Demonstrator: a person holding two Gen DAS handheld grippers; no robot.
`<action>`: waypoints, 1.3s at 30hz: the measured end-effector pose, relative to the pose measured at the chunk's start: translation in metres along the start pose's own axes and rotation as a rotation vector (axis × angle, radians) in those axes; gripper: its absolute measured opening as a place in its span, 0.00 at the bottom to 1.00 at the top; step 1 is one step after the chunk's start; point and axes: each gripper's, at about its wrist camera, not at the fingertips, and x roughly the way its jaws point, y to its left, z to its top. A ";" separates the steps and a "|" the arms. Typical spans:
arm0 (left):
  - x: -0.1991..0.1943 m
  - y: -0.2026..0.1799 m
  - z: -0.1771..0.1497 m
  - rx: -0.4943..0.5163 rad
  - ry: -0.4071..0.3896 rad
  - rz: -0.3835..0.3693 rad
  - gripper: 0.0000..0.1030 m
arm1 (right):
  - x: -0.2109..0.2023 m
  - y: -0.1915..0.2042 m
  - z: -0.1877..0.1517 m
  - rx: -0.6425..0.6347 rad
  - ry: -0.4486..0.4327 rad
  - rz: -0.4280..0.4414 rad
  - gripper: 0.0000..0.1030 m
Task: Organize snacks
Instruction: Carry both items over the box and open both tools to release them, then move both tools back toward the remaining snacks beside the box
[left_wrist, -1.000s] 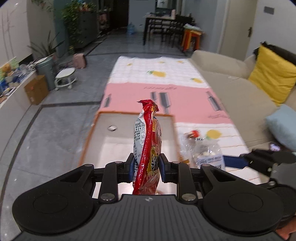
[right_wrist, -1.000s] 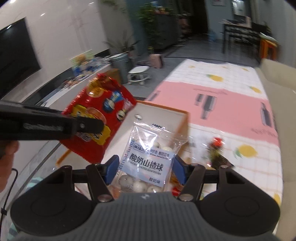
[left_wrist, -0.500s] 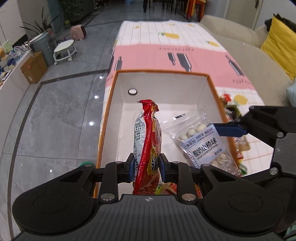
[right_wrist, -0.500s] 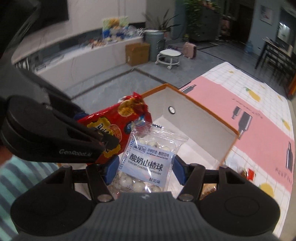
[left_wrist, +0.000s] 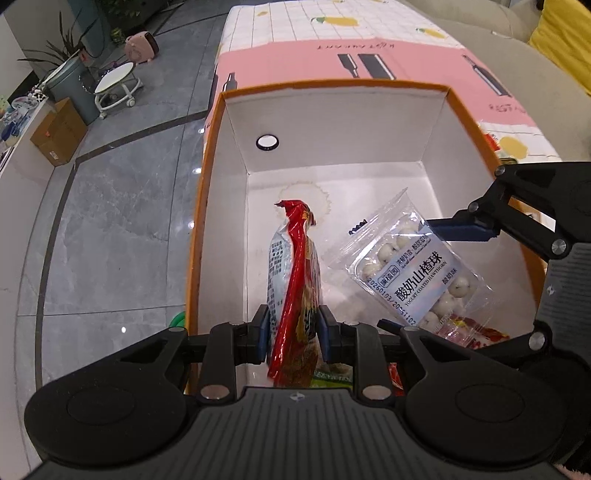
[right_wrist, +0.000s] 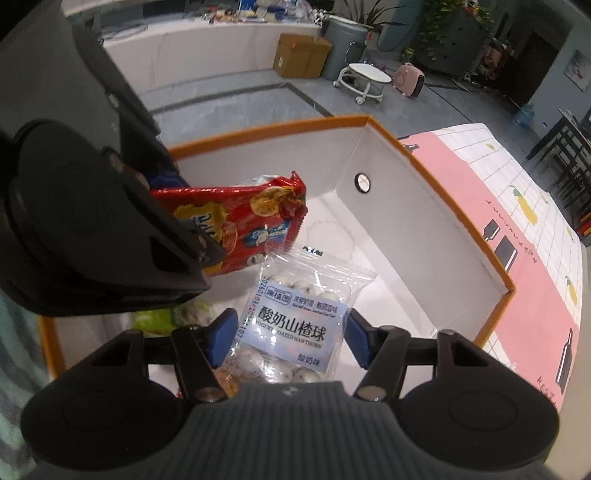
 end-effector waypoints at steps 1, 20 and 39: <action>0.002 0.000 0.000 0.003 0.004 0.004 0.27 | 0.003 0.001 0.001 -0.001 0.007 -0.002 0.59; -0.007 -0.004 0.005 0.018 -0.008 0.035 0.52 | 0.011 -0.008 -0.004 0.009 0.037 0.022 0.67; -0.102 -0.036 -0.004 -0.109 -0.318 0.057 0.64 | -0.089 -0.047 -0.044 0.235 -0.203 -0.081 0.85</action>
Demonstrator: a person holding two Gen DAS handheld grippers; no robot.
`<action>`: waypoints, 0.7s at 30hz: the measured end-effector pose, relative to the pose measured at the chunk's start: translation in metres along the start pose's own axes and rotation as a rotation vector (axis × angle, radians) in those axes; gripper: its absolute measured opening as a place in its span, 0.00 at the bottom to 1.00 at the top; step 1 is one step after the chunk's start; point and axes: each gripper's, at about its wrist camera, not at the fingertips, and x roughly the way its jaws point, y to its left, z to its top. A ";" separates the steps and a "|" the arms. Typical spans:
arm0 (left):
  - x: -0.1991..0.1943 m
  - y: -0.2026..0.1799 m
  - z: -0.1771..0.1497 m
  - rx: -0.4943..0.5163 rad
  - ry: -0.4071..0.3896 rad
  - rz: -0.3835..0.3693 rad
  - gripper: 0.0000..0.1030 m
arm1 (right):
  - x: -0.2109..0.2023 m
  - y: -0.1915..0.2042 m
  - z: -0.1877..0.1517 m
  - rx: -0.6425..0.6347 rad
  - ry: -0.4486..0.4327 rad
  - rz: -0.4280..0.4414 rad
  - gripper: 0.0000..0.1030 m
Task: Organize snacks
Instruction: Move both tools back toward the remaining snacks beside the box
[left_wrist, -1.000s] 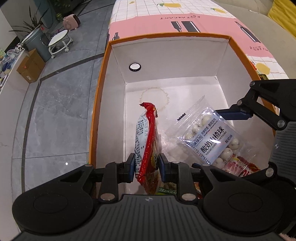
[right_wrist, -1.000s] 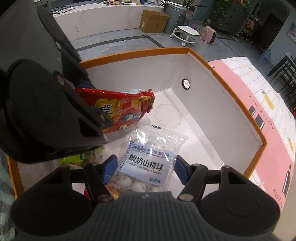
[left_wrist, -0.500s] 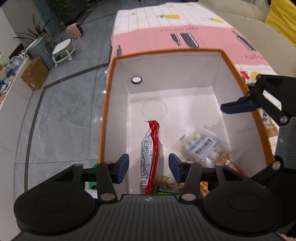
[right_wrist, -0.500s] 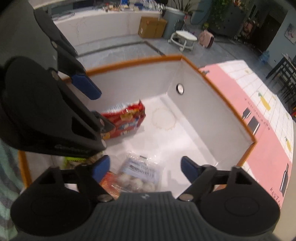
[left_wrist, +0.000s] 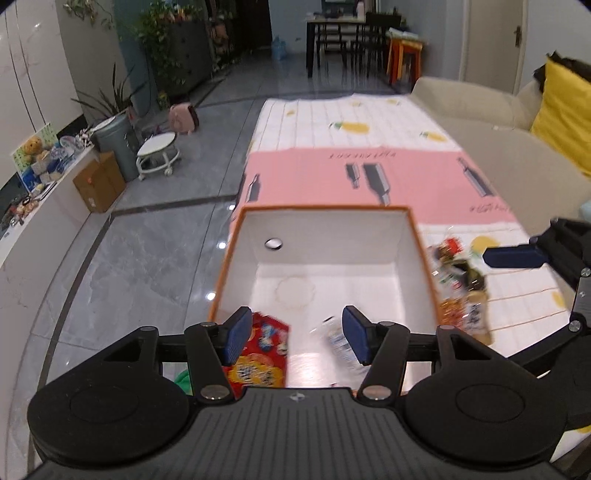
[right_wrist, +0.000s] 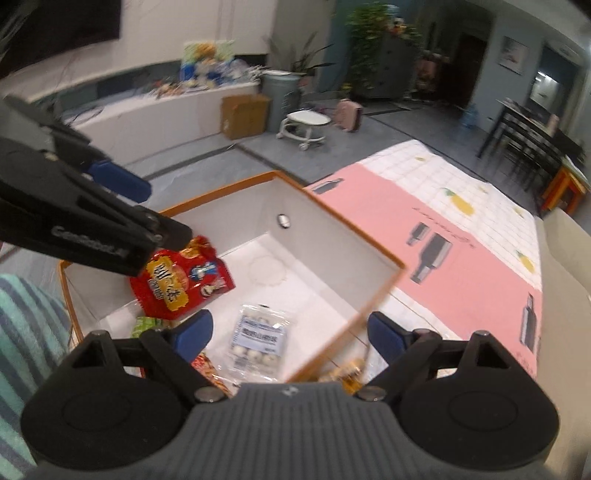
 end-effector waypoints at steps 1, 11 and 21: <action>-0.003 -0.005 0.000 -0.001 -0.012 -0.003 0.64 | -0.004 -0.003 -0.003 0.020 -0.006 -0.006 0.85; -0.029 -0.052 -0.012 0.007 -0.109 -0.061 0.65 | -0.051 -0.036 -0.047 0.188 -0.111 -0.082 0.85; -0.016 -0.101 -0.027 0.093 -0.085 -0.167 0.65 | -0.067 -0.066 -0.119 0.356 -0.106 -0.153 0.85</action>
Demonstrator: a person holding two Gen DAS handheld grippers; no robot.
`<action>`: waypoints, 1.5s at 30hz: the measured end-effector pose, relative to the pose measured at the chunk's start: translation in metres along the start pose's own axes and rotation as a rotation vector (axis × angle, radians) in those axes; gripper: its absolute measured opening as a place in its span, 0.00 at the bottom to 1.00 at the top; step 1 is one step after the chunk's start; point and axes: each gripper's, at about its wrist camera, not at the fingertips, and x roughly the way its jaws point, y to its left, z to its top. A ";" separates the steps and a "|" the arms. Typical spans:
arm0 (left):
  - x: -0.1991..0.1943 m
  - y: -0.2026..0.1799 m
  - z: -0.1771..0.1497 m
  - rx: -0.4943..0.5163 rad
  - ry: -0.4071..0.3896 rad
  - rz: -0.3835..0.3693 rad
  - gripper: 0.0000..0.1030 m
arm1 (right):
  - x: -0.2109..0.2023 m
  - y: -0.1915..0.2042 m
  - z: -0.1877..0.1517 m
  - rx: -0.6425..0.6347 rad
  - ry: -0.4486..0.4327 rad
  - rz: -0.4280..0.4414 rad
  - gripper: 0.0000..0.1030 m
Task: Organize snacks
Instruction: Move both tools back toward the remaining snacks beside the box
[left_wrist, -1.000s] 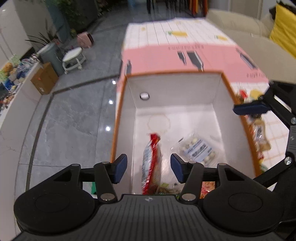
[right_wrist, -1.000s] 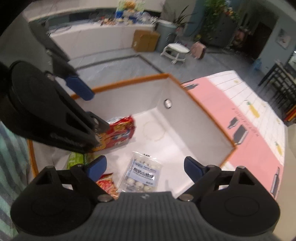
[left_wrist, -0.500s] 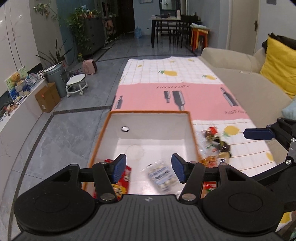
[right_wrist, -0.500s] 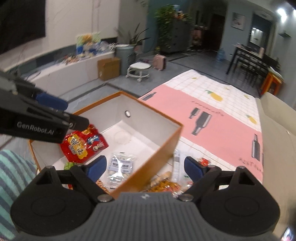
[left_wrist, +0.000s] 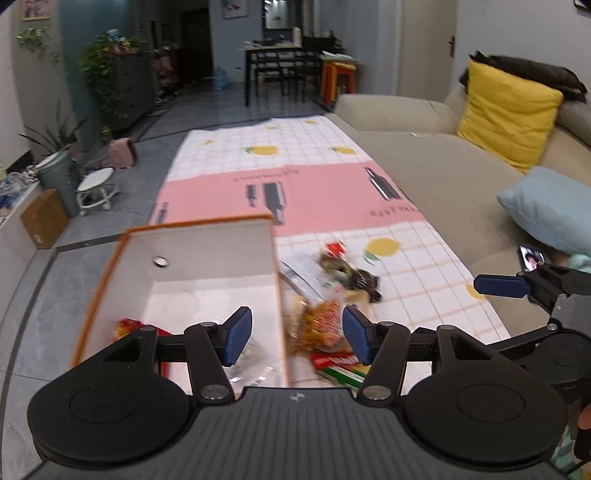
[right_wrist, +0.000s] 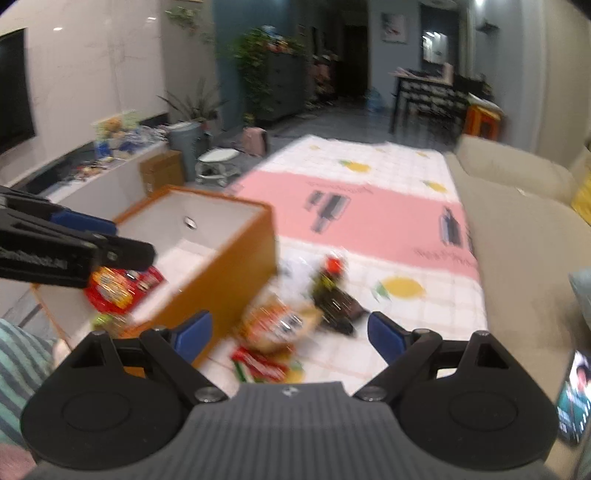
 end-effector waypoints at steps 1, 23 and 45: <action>0.002 -0.004 -0.002 0.012 0.003 -0.011 0.65 | 0.002 -0.004 -0.006 0.009 0.011 -0.019 0.85; 0.061 -0.044 -0.006 0.295 0.106 -0.132 0.64 | 0.048 -0.043 -0.033 0.119 0.163 -0.041 0.73; 0.133 -0.076 -0.003 0.561 0.310 -0.084 0.63 | 0.095 -0.064 -0.033 0.187 0.268 -0.045 0.45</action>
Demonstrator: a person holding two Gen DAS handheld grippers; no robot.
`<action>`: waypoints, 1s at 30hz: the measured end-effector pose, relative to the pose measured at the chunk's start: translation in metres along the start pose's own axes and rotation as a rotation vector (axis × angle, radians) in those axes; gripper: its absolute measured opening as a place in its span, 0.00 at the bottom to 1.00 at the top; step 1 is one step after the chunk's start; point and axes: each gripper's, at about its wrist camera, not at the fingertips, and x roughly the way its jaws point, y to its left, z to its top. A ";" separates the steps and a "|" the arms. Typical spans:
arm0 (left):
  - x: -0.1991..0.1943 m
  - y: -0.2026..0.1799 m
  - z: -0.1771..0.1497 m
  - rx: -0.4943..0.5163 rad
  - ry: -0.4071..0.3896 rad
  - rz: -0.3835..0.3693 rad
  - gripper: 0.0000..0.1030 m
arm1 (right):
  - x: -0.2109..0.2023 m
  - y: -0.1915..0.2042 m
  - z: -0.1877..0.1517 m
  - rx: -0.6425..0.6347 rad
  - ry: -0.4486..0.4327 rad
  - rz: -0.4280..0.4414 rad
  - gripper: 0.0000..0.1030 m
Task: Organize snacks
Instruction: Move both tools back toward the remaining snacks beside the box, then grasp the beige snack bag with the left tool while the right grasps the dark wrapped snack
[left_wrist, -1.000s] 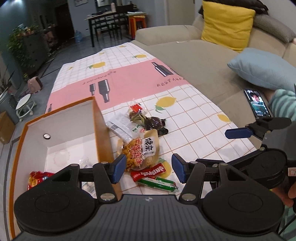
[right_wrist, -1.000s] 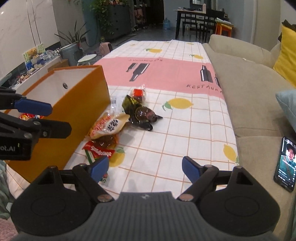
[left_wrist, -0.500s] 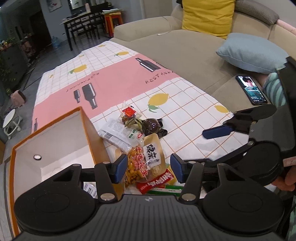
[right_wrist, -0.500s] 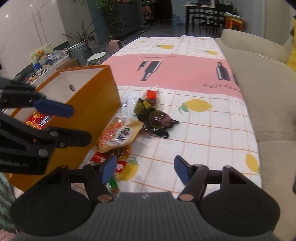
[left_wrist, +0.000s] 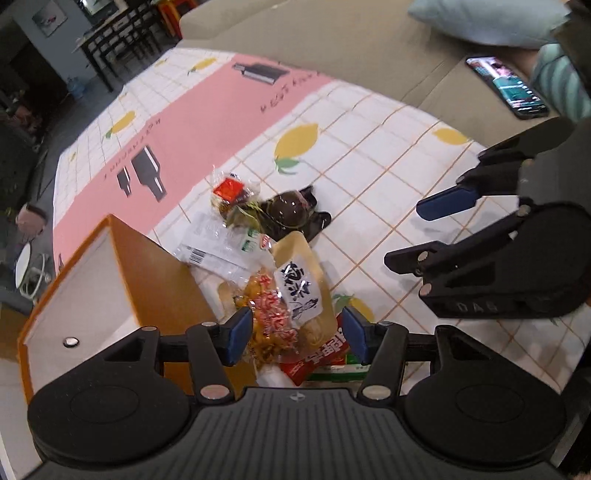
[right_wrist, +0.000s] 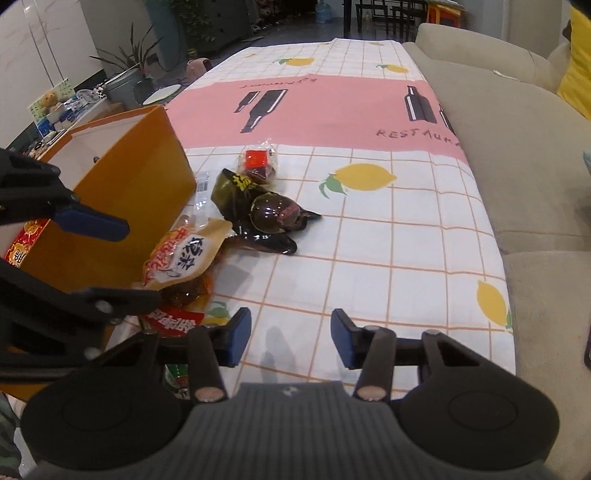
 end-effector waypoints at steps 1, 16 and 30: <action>0.003 -0.001 0.001 -0.019 0.004 0.002 0.62 | 0.000 -0.001 0.000 0.004 0.001 0.002 0.45; 0.003 0.013 0.005 -0.094 0.030 0.172 0.41 | 0.007 -0.002 -0.004 0.027 0.018 0.021 0.43; 0.045 -0.007 0.012 0.017 0.068 0.249 0.26 | 0.014 0.001 -0.009 0.021 0.050 0.039 0.43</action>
